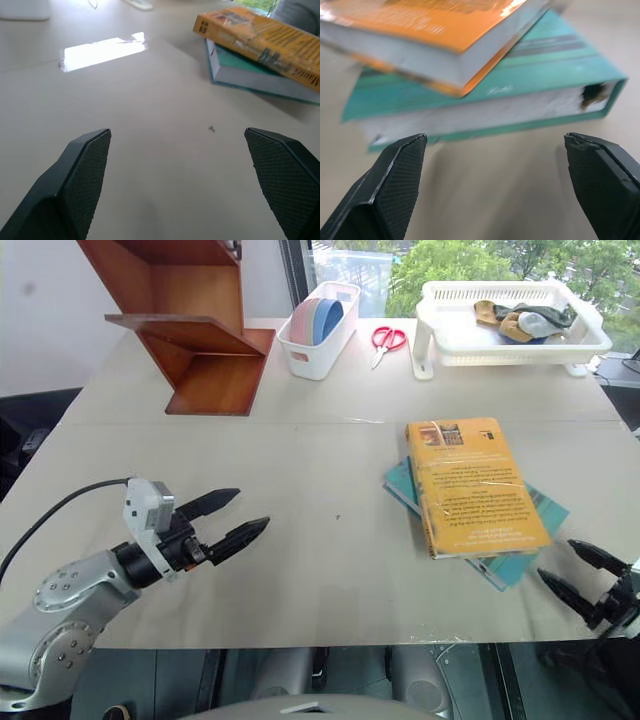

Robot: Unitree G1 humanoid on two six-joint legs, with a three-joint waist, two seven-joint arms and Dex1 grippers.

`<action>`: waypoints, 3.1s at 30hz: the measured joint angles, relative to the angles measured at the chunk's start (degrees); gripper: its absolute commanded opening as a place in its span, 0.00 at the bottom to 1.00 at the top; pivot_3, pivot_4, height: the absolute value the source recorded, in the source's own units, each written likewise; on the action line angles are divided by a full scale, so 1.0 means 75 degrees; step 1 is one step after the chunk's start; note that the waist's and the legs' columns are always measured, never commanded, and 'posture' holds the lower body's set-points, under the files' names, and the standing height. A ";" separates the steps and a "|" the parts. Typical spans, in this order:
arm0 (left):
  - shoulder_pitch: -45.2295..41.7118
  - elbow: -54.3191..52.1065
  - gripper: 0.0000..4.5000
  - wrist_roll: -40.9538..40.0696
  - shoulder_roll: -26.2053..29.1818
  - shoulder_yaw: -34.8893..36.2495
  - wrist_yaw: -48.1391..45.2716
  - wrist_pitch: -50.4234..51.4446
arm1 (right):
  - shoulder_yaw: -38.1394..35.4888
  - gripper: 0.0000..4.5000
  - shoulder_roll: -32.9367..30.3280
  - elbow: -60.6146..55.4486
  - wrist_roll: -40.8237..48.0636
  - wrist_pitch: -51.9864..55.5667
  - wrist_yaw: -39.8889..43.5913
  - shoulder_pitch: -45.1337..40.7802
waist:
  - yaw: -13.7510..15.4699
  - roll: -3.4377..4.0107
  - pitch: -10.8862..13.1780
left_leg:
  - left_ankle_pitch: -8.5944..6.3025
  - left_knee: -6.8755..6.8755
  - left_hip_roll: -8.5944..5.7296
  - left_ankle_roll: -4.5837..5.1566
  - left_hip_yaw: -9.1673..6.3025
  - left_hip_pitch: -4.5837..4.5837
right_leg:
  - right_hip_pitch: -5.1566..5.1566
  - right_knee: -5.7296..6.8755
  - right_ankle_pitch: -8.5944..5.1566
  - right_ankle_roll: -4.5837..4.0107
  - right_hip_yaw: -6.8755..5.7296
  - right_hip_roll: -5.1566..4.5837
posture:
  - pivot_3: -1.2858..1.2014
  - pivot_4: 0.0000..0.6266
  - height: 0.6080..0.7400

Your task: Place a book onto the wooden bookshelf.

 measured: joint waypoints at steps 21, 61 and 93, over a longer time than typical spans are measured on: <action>-0.2141 0.0323 1.00 -0.3209 0.3150 0.1433 -0.2358 0.1402 | -0.0109 1.00 0.0560 -0.0971 0.1471 0.4831 -0.3716 -0.2132 | -0.0005 0.0018 0.0011 | 0.0000 -0.0005 0.0003 0.0001 0.0013 -0.0025 | -0.0029 0.0003 0.0000 0.0000 -0.0003 0.0012 | 0.52 0.24 1.00; -0.1075 0.0176 1.00 -0.2569 0.2864 0.2047 -0.2158 0.1273 | 0.2641 1.00 0.1395 -0.0053 -0.1552 0.1982 -0.3625 -0.5034 | -0.0156 -0.0028 -0.0006 | 0.0000 -0.0020 0.0016 -0.0002 0.0007 -0.0013 | -0.0048 0.0008 0.0003 -0.0001 0.0025 0.0022 | 0.52 0.24 1.00; -0.0809 0.0174 1.00 -0.2153 0.2643 0.2046 -0.2160 0.1086 | 0.3226 1.00 0.2717 0.1252 -0.1410 0.4750 -0.2953 -0.7105 | -0.0247 -0.0032 0.0003 | 0.0001 -0.0036 0.0017 -0.0003 -0.0006 -0.0011 | -0.0048 0.0010 0.0004 -0.0003 0.0011 0.0015 | 0.52 0.24 1.00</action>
